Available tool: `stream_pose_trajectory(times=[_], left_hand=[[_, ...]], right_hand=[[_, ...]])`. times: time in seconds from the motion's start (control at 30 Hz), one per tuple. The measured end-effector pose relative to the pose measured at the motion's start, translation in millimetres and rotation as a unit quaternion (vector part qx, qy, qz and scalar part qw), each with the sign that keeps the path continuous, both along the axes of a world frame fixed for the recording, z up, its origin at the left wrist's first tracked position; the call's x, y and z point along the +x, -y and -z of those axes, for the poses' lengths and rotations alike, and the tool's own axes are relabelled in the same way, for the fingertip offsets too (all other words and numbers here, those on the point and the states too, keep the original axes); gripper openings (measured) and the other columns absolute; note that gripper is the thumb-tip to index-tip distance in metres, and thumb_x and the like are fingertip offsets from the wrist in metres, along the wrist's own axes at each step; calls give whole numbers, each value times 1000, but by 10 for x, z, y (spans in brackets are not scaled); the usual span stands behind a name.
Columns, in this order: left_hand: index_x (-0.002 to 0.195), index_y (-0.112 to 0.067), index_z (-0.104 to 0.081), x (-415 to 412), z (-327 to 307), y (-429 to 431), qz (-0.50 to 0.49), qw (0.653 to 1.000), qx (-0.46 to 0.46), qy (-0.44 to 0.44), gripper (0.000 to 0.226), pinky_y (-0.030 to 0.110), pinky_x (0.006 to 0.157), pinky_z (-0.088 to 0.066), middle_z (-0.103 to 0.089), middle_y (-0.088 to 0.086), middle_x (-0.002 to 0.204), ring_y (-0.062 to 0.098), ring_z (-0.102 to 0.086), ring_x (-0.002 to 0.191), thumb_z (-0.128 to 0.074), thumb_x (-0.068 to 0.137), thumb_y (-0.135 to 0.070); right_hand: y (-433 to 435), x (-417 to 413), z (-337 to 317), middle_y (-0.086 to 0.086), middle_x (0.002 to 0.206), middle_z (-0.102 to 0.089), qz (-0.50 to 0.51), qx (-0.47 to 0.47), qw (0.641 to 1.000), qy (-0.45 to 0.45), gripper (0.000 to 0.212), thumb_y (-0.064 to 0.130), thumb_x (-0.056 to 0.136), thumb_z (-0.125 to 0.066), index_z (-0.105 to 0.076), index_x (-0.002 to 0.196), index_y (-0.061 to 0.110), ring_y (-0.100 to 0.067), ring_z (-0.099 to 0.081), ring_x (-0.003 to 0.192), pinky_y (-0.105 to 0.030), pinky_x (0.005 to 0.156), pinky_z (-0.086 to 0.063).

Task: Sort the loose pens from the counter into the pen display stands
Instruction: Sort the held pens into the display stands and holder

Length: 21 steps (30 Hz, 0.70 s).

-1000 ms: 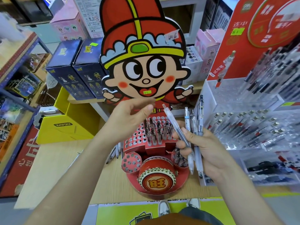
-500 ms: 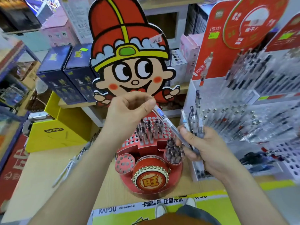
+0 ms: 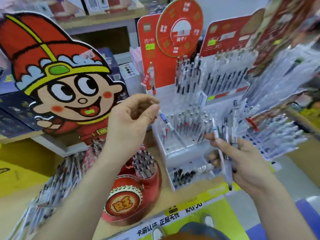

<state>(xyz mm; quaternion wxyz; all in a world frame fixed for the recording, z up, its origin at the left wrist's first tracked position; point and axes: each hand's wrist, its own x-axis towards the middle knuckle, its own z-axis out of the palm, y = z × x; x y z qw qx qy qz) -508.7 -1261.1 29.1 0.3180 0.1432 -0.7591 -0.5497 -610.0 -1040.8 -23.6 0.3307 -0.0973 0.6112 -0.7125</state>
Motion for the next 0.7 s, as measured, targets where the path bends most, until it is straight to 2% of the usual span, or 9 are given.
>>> stream_pose_trajectory(times=[0.13, 0.27, 0.33, 0.4, 0.43, 0.5, 0.6, 0.67, 0.7], left_hand=[[82, -24, -68, -295, 23, -389, 32, 999, 6, 5, 6, 27, 67, -54, -68, -6, 72, 13, -63, 67, -73, 82, -21], [81, -22, -66, -632, 69, -872, 40, 999, 1, 14, 9, 22, 66, -53, -67, -8, 71, 8, -61, 67, -69, 74, -28], [82, -23, -65, -808, 114, -1111, 41, 998, -24, 31, 5, 23, 67, -53, -67, -3, 73, 11, -61, 67, -69, 80, -21], [86, -25, -64, -965, 160, -1308, 21, 995, -81, 44, 14, 21, 69, -52, -67, -7, 76, 8, -63, 69, -69, 85, -11], [89, -24, -65, -1039, 180, -1374, 1, 993, -109, 47, 16, 19, 71, -52, -67, -12, 79, 4, -63, 71, -68, 86, -9], [94, -25, -66, -1168, 208, -1458, -46, 989, -133, 52, 18, 14, 74, -50, -66, -18, 83, -4, -63, 76, -67, 87, -9], [96, -25, -66, -1330, 257, -1484, -114, 980, -151, 66, 17, 10, 75, -48, -65, -20, 86, -7, -61, 79, -67, 88, -10], [97, -22, -68, -1411, 307, -1481, -150, 971, -172, 78, 14, 9, 75, -48, -65, -19, 85, -10, -61, 78, -68, 88, -11], [97, -20, -70, -1444, 335, -1480, -165, 966, -178, 85, 13, 10, 75, -48, -66, -18, 84, -10, -60, 76, -69, 87, -12]], right_hand=[[-310, -212, 29, -4, 66, -61, 10, -32, 999, 8, 32, 43, 62, -81, -77, 82, 18, -20, -59, 55, -26, 53, -50], [-698, -515, 87, -3, 58, -49, 38, -23, 999, 9, 33, 38, 78, -60, -68, 90, 8, -21, -49, 50, -29, 51, -44], [-915, -675, 60, -5, 58, -50, 13, -7, 1000, -2, 27, 41, 78, -58, -72, 83, 18, -24, -51, 52, -36, 56, -42], [-1125, -851, 73, -7, 61, -50, 6, 7, 1000, 2, 26, 36, 83, -55, -72, 67, 27, -23, -49, 52, -41, 59, -38], [-1219, -935, 73, -7, 63, -50, 8, 12, 1000, 8, 28, 34, 85, -54, -73, 65, 27, -20, -46, 51, -37, 55, -38], [-1357, -1102, 105, -7, 68, -49, 2, 19, 1000, 15, 25, 41, 81, -60, -75, 75, 23, -15, -42, 51, -25, 45, -34], [-1523, -1341, 195, 0, 70, -49, -25, 16, 999, 17, 81, 61, 63, -77, -59, 105, -6, -11, -41, 51, -19, 42, -32], [-1587, -1457, 240, 2, 68, -49, -41, 4, 999, 18, 93, 63, 57, -81, -54, 109, -9, -10, -42, 52, -19, 43, -33], [-1598, -1502, 254, 0, 68, -49, -53, -6, 998, 24, 87, 62, 58, -82, -57, 106, -6, -10, -43, 52, -19, 43, -33]])
